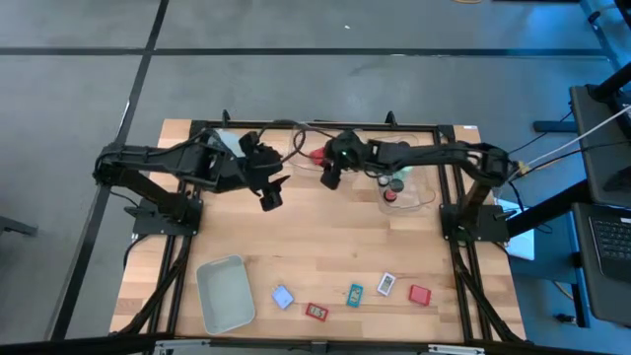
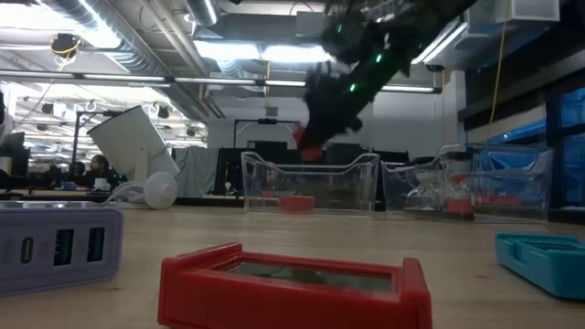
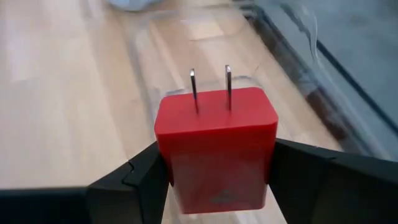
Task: Pick & Place Office items
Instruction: Put the top red charger adapter into the left transparent bin
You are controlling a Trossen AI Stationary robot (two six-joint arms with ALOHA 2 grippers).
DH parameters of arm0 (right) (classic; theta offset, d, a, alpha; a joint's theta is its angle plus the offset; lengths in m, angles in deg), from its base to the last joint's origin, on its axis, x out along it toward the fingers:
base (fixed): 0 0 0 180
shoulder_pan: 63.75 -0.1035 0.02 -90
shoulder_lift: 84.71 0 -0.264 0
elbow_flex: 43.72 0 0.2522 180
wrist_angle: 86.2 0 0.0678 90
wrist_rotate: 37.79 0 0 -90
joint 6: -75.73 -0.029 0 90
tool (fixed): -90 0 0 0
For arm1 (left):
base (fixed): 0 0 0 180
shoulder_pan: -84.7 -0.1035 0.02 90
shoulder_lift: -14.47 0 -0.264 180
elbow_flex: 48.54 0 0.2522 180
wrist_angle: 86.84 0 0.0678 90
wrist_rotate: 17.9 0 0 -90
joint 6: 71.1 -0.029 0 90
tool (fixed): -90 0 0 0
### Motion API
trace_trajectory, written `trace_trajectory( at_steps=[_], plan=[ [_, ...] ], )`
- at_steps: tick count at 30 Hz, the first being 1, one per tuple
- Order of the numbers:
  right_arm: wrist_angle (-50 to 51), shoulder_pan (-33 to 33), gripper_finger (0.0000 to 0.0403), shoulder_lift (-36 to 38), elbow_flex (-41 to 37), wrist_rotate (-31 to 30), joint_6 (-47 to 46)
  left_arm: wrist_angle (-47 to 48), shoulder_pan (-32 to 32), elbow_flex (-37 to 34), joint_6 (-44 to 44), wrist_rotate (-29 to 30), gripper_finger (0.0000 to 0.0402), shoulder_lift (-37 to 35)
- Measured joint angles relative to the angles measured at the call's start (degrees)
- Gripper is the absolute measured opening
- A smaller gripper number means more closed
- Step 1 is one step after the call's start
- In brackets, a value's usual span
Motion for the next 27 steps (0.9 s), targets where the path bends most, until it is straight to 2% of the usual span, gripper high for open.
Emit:
trace_trajectory(
  at_steps=[5, 14, 18, 24, 27],
  plan=[
    [-1.66, 2.99, 0.0216, -4.22, 0.0, 3.1, -6.54, 0.37, 0.64, 0.0, -0.03, 2.69, 0.0246, -0.12],
    [0.71, 7.09, 0.0223, -4.84, -0.02, 4.56, -18.44, 0.52, -0.23, 0.0, -0.12, 2.98, 0.0246, -0.12],
    [3.44, 8.08, 0.0235, -4.81, 0.04, 4.02, -18.91, 0.52, -0.72, 0.0, -0.19, 2.93, 0.0246, -0.12],
    [3.31, 8.03, 0.0222, -4.81, 0.02, 4.12, -18.77, 0.54, -0.74, 0.0, -0.25, 2.92, 0.0246, -0.1],
    [3.21, 8.01, 0.0224, -4.81, 0.02, 4.82, -15.59, 0.59, -0.74, 0.0, -0.23, 2.92, 0.0246, -0.1]
  ],
)
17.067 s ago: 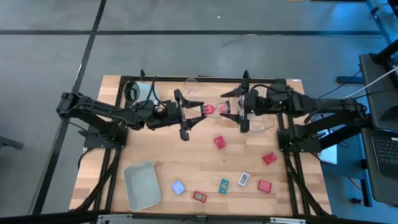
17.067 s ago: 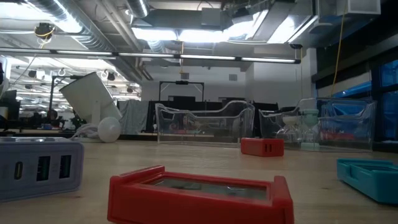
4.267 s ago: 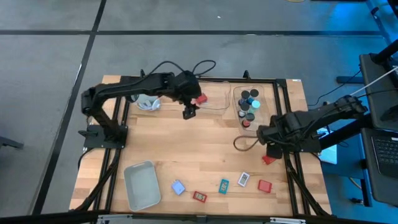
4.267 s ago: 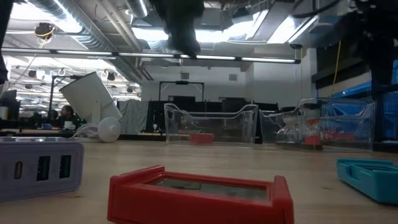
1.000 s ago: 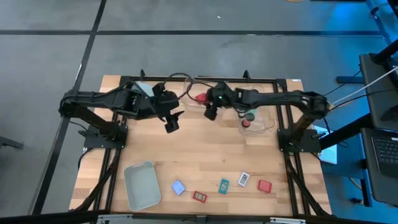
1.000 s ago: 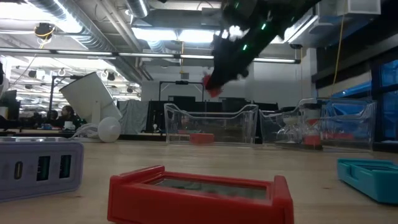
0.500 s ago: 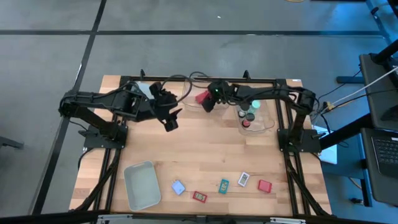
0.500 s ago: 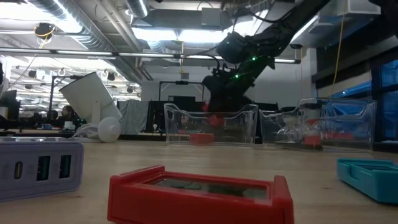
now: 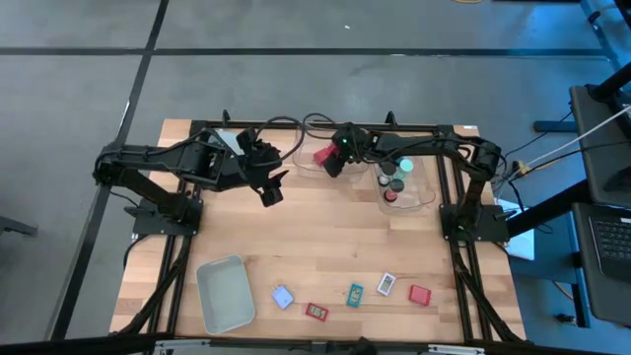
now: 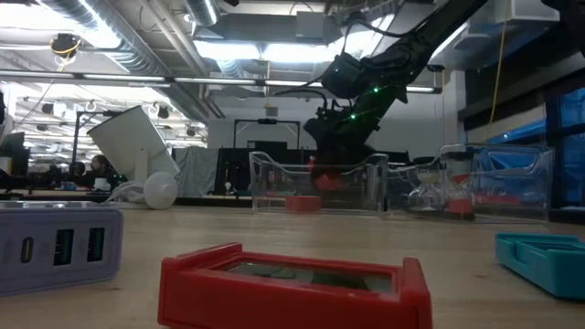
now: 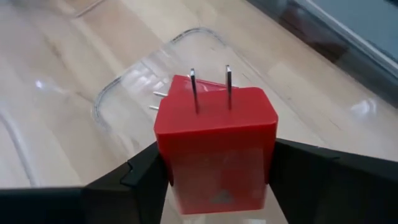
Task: Pick & Place Office items
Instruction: Put the top red charger adapter into the left transparent bin
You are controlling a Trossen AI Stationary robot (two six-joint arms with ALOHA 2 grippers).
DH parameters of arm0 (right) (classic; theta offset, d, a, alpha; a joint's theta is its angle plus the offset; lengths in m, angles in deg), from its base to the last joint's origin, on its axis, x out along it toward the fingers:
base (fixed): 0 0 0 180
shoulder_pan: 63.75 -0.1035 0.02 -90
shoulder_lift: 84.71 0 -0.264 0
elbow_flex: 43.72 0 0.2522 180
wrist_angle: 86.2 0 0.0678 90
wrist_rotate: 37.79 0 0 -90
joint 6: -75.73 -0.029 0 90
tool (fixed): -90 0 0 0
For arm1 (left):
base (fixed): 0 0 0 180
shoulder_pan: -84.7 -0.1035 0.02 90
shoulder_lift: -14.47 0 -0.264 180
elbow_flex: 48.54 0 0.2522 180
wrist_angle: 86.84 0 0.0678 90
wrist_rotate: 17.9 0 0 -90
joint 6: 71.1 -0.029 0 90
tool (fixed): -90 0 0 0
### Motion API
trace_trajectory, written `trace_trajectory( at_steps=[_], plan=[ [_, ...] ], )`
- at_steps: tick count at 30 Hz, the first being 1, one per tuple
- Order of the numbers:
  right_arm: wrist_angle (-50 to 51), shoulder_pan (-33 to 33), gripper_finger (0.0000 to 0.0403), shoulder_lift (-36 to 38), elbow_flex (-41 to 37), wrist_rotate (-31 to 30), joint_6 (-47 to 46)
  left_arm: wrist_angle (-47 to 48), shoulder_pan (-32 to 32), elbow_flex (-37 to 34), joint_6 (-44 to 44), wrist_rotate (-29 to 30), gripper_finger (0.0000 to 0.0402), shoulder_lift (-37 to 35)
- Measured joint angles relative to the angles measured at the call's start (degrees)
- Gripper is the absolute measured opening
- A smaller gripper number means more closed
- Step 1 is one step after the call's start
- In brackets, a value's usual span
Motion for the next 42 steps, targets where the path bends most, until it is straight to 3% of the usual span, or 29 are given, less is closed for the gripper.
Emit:
trace_trajectory(
  at_steps=[6, 13, 20, 33, 42],
  plan=[
    [-0.52, 0.0, 0.0241, 0.0, 0.0, 0.97, 12.24, 0.6, 0.0, 0.0, 0.0, -0.03, 0.0246, 0.0],
    [0.3, 0.0, 0.0231, 0.0, -0.02, 0.99, 24.64, 1.05, 0.0, 0.0, 0.02, -0.09, 0.0246, 0.02],
    [0.72, 0.04, 0.0233, -0.01, -0.02, 1.08, 25.12, 1.05, 0.0, 0.0, 0.0, -0.09, 0.0246, 0.02],
    [-3.03, -0.02, 0.0234, -3.18, 0.11, 7.24, 23.71, 1.43, 0.0, 0.0, -0.02, -0.1, 0.0246, 0.02],
    [-4.35, 0.04, 0.028, -3.26, -0.11, 6.54, 23.76, 2.38, 0.0, 0.0, 0.0, -0.04, 0.0246, 0.02]
  ],
)
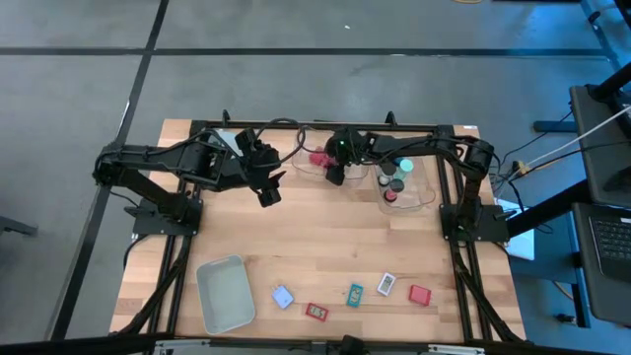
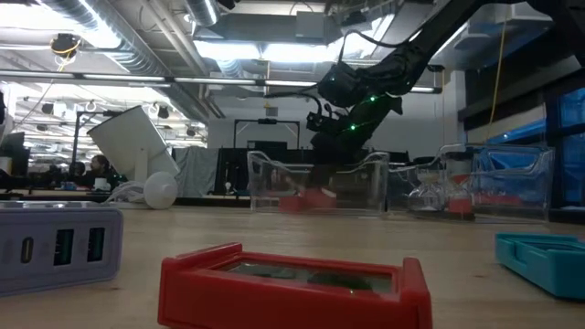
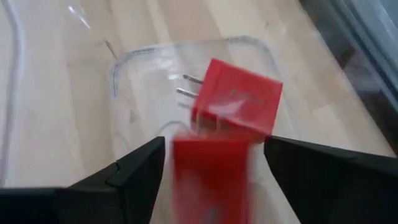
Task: Pick & Place Office items
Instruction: Put the top red charger adapter into the left transparent bin, then put the blue charger adapter into the left transparent bin
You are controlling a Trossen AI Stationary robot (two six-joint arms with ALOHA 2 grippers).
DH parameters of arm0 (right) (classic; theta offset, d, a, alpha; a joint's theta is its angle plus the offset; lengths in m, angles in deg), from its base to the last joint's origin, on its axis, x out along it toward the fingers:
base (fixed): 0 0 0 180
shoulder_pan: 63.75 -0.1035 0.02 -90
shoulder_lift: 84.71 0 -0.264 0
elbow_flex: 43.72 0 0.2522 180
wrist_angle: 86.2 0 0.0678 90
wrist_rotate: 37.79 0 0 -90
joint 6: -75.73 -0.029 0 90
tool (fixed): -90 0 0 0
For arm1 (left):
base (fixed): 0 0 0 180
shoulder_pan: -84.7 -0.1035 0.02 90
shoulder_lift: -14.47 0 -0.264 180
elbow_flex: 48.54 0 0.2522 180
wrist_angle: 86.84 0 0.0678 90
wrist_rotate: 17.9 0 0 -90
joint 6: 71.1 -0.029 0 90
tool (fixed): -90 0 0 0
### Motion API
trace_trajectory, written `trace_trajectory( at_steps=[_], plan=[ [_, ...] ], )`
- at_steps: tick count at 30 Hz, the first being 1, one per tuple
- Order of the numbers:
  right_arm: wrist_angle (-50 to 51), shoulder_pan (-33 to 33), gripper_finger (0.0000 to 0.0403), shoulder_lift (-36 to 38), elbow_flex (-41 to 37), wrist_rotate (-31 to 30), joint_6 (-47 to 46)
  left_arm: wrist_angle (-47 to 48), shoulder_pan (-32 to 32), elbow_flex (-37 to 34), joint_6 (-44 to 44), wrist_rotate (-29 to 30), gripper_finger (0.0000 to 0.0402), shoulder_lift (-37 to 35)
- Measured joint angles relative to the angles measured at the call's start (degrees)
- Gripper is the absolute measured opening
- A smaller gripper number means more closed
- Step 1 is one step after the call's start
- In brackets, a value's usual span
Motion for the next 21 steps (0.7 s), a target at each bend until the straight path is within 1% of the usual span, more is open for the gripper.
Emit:
trace_trajectory(
  at_steps=[8, 11, 14, 16, 18, 21],
  plan=[
    [0.03, 0.02, 0.032, 0.78, 0.07, 0.18, -1.84, -0.02, -0.02, 0.0, 0.05, 0.02, 0.0246, 0.0],
    [4.64, 0.0, 0.0331, 3.03, 2.73, 0.2, -1.99, -0.02, 0.0, 0.0, 0.15, -0.02, 0.0246, 0.0],
    [12.78, 0.0, 0.0334, 6.69, 8.06, 0.2, -2.39, -0.02, -0.02, 0.0, 0.21, -0.51, 0.0246, 0.0],
    [18.99, -0.36, 0.0333, 9.38, 11.23, 0.2, -4.12, 0.06, -0.04, 0.0, 1.11, -3.53, 0.0246, 0.05],
    [23.57, -1.15, 0.0331, 11.86, 13.22, 0.18, -5.11, -0.06, -0.04, -0.18, 1.92, -9.05, 0.0246, 0.48],
    [28.82, -3.05, 0.0326, 16.26, 13.66, 0.23, -6.4, -0.18, 0.24, -2.46, 0.93, -17.34, 0.0246, 1.54]
  ],
)
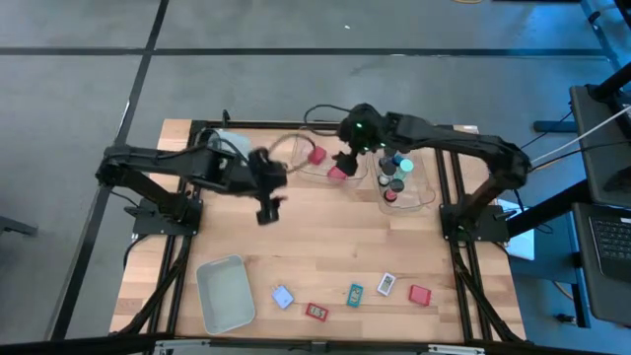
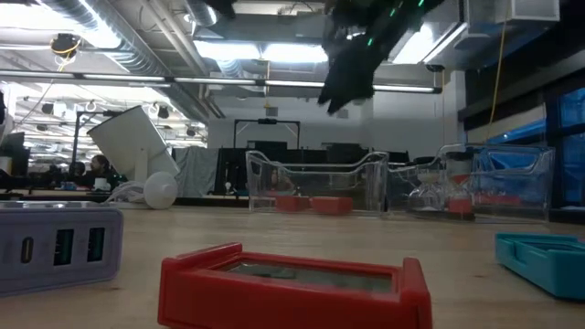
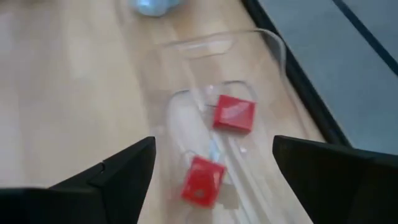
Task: Pick & Place Office items
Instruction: Put the blue charger adapter into the left transparent bin
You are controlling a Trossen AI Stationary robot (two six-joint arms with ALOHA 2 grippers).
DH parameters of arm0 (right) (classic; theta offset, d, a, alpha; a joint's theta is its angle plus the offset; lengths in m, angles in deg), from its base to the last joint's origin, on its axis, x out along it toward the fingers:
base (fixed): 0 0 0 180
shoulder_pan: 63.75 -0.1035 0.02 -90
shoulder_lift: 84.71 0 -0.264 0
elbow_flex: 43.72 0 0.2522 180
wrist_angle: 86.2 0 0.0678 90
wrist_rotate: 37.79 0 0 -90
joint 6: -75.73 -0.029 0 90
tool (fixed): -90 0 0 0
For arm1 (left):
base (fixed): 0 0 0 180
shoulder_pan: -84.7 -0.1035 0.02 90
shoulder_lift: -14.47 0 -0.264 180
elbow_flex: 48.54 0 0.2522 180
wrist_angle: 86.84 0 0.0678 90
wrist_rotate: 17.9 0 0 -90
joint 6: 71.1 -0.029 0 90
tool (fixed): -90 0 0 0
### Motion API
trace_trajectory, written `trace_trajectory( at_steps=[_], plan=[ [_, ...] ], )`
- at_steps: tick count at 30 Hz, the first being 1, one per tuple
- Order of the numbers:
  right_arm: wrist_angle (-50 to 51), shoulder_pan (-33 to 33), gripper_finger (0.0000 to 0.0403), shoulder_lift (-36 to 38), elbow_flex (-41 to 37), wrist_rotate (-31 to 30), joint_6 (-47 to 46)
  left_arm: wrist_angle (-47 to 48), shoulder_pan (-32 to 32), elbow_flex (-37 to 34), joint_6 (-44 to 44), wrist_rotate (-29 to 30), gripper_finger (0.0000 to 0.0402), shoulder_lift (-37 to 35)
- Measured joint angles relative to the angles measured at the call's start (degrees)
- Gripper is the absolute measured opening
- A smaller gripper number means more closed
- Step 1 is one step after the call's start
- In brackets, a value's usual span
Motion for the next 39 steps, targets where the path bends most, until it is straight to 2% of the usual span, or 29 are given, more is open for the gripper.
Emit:
trace_trajectory(
  at_steps=[5, 8, 15, 18, 21, 26, 30, 36, 39],
  plan=[
    [7.45, -4.07, 0.0322, 7.32, -1.05, -0.44, -4.7, -3.4, 3.67, -7.59, -7.78, -7.71, 0.0246, 1.28],
    [10.81, -7.39, 0.0322, 10.92, -1.14, -3.88, -7.75, -7.87, 6.24, -12.51, -12.06, -10.83, 0.0246, 1.61],
    [16.92, -14.43, 0.0322, 16.02, -1.14, -9.71, -14.93, -23.42, 12.21, -21.71, -14.35, -19.7, 0.0246, 1.81],
    [17.69, -17.18, 0.0322, 16.42, -1.14, -12.12, -17.23, -30.5, 14.58, -25.49, -13.91, -20.3, 0.0247, 1.81],
    [17.77, -19.3, 0.0322, 16.42, -1.14, -13.74, -19.23, -38.67, 15.99, -28.34, -9.4, -19.07, 0.0248, 2.07],
    [17.79, -22.23, 0.0322, 16.16, -1.16, -14.0, -23.51, -40.3, 17.45, -28.73, -4.23, -18.8, 0.0267, 5.01],
    [17.84, -24.51, 0.0322, 16.16, -1.16, -13.99, -27.14, -41.07, 19.05, -28.73, -3.98, -21.93, 0.0289, 9.42],
    [17.83, -27.93, 0.0322, 16.16, -1.16, -15.37, -32.58, -44.15, 20.7, -28.74, -11.5, -23.19, 0.0301, 16.25],
    [17.85, -29.51, 0.0322, 16.16, -1.18, -17.94, -35.36, -44.06, 20.94, -27.83, -12.41, -26.67, 0.03, 18.57]
  ],
)
